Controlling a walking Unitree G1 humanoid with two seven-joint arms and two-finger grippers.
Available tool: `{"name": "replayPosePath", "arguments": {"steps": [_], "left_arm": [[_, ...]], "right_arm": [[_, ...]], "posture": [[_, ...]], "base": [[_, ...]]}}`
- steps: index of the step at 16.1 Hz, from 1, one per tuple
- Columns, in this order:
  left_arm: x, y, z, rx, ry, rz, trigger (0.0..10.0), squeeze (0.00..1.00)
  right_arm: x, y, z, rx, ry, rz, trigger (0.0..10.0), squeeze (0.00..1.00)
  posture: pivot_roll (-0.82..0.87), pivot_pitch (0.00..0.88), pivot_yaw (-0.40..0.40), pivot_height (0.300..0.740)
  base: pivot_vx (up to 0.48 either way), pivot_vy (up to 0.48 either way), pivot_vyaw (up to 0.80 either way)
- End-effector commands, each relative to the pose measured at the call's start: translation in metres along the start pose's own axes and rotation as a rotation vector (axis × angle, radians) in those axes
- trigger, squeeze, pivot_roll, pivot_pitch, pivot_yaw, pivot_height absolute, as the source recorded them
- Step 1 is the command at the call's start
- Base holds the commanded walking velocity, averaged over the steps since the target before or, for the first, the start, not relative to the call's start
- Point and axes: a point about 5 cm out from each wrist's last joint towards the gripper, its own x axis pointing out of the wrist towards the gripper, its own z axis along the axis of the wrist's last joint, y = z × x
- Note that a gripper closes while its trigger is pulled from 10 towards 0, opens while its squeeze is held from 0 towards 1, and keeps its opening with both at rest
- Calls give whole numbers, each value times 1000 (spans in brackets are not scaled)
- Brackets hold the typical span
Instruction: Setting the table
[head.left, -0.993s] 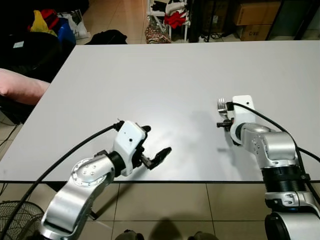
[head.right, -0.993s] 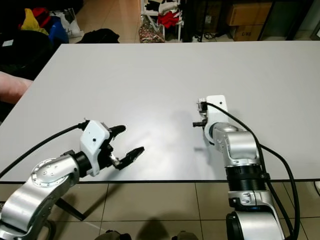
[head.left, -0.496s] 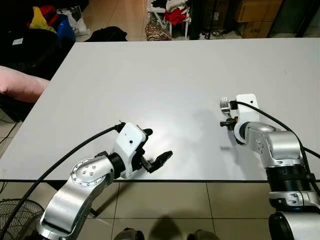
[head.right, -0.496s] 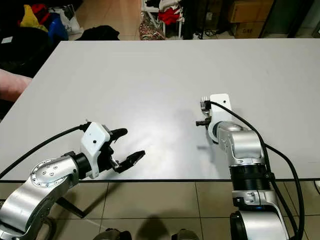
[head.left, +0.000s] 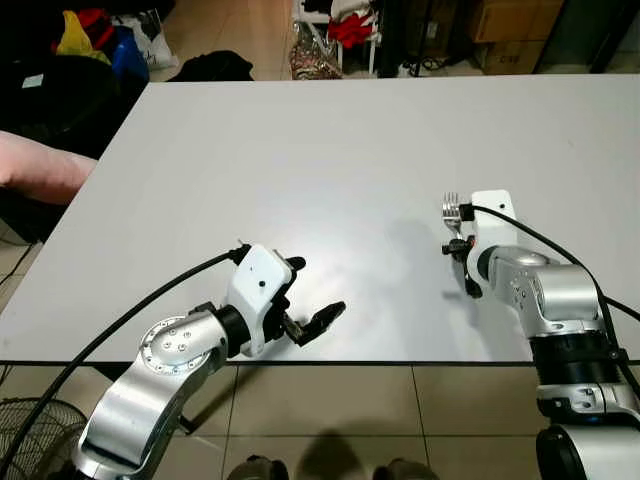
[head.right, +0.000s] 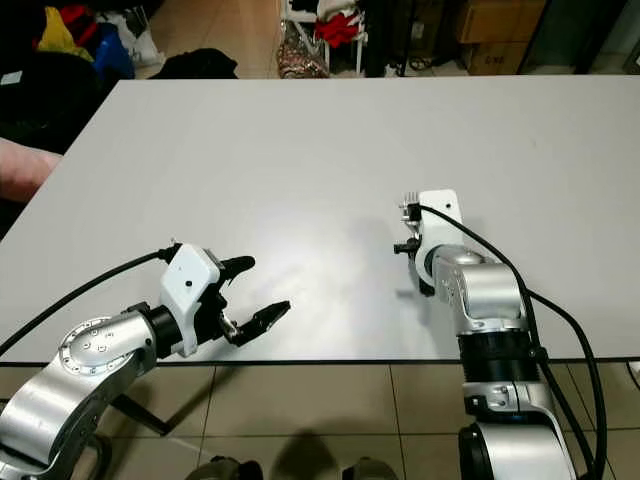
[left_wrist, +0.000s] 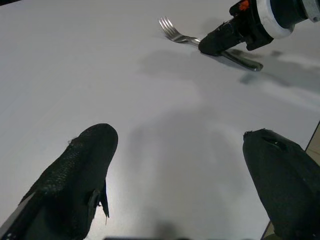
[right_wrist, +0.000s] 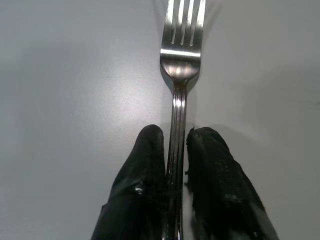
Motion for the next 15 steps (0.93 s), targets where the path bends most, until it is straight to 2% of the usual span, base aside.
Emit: {"name": "replayPosePath", "arguments": {"steps": [1, 2, 5, 6, 7, 8, 9, 10, 11, 12, 14, 15], "left_arm": [[-2, -2, 1, 9, 6, -7, 10000, 0], [-3, -2, 1, 8, 6, -7, 10000, 0], [-4, -1, 3, -2, -13, 13, 10000, 0], [-7, 2, 9, -38, -73, 99, 10000, 0], [-7, 5, 10, -45, -92, 150, 10000, 0], [-11, 16, 10, -70, -113, 322, 10000, 0], [-14, 23, 9, -71, -119, 442, 10000, 0], [-16, 25, 8, -73, -122, 489, 10000, 0], [-20, 26, 7, -71, -124, 567, 10000, 0], [-20, 23, 7, -71, -119, 568, 10000, 0], [-20, 19, 8, -73, -115, 579, 10000, 0], [-21, 19, 8, -80, -112, 601, 10000, 0]], "right_arm": [[1, 0, -7, 16, 26, 8, 10000, 969], [1, 0, -7, 16, 26, 7, 10000, 1000], [-6, -3, -3, 46, 4, 8, 10000, 1000], [-22, -10, 4, 53, -45, -2, 10000, 1000], [-28, -12, 6, 60, -72, 2, 10000, 1000], [-48, -9, 15, 75, -201, 54, 10000, 702], [-63, -4, 20, 80, -322, 97, 10000, 0], [-69, -1, 21, 68, -383, 96, 10000, 0], [-77, 12, 9, 39, -442, 155, 10000, 0], [-79, 21, -4, 34, -415, 225, 10000, 0], [-80, 32, -19, 40, -366, 264, 10000, 0], [-80, 35, -20, 55, -378, 277, 10000, 0]], "posture": [[-159, 74, 58, 740], [-158, 72, 61, 740], [-157, 57, 66, 740], [-156, 52, 68, 740], [-153, 49, 71, 740], [-162, 44, 85, 740], [-164, 45, 94, 740], [-167, 46, 99, 740], [-169, 47, 112, 740], [-160, 50, 116, 740], [-143, 53, 114, 740], [-135, 54, 111, 740]], "base": [[0, 0, 0], [0, 0, 0], [0, 0, 0], [0, 0, 0], [0, 0, 0], [0, 0, 0], [0, 0, 0], [0, 0, 0], [0, 0, 0], [0, 0, 0], [0, -398, 0], [0, -439, 0]]}}
